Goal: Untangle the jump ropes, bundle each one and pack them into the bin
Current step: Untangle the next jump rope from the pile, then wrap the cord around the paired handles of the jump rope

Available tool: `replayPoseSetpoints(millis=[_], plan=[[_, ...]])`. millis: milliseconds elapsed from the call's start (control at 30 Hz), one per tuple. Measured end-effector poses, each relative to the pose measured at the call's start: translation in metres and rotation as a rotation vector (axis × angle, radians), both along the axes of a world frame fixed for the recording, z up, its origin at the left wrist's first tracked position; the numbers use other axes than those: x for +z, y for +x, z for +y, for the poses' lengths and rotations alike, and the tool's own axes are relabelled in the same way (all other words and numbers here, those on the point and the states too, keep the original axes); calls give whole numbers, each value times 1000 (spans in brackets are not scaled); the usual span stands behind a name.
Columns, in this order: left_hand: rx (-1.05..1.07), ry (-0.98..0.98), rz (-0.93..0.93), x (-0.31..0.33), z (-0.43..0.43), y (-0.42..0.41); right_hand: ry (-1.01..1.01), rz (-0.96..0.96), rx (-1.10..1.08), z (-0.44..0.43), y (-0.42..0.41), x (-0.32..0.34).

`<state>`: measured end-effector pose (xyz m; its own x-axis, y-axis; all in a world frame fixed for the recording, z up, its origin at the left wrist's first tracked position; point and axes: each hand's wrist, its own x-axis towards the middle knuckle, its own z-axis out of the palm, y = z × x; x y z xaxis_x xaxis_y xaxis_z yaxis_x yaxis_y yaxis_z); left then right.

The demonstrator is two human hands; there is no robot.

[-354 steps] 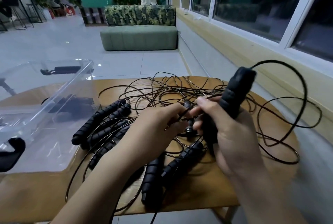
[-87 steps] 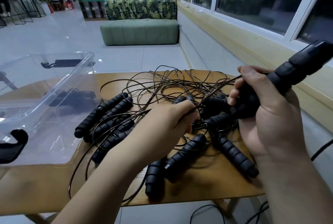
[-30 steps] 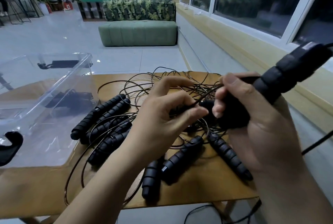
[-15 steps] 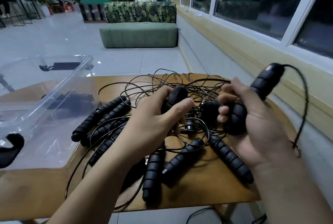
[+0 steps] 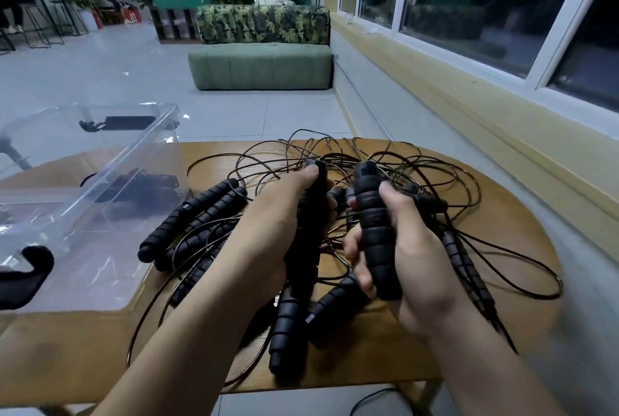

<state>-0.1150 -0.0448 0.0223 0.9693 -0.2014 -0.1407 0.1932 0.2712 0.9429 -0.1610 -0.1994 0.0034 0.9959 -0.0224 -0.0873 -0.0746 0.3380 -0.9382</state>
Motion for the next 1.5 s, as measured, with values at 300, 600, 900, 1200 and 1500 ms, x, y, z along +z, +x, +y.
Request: replayPoseSetpoints(millis=[300,600,900,1200,1500], plan=[[-46,-12,-118,-8,1,-2,-181,-184,-118,15,-7,-12],[-46,27,-155,-16,1,-1,-166,-228,-147,13,-9,-13],[1,13,-184,-22,3,0,-190,-230,-110,9,-12,-14],[29,-17,-218,-26,20,-10,-398,-298,141,10,-33,-7],[166,481,-732,-5,22,-16,-203,-192,305,-6,-36,7]])
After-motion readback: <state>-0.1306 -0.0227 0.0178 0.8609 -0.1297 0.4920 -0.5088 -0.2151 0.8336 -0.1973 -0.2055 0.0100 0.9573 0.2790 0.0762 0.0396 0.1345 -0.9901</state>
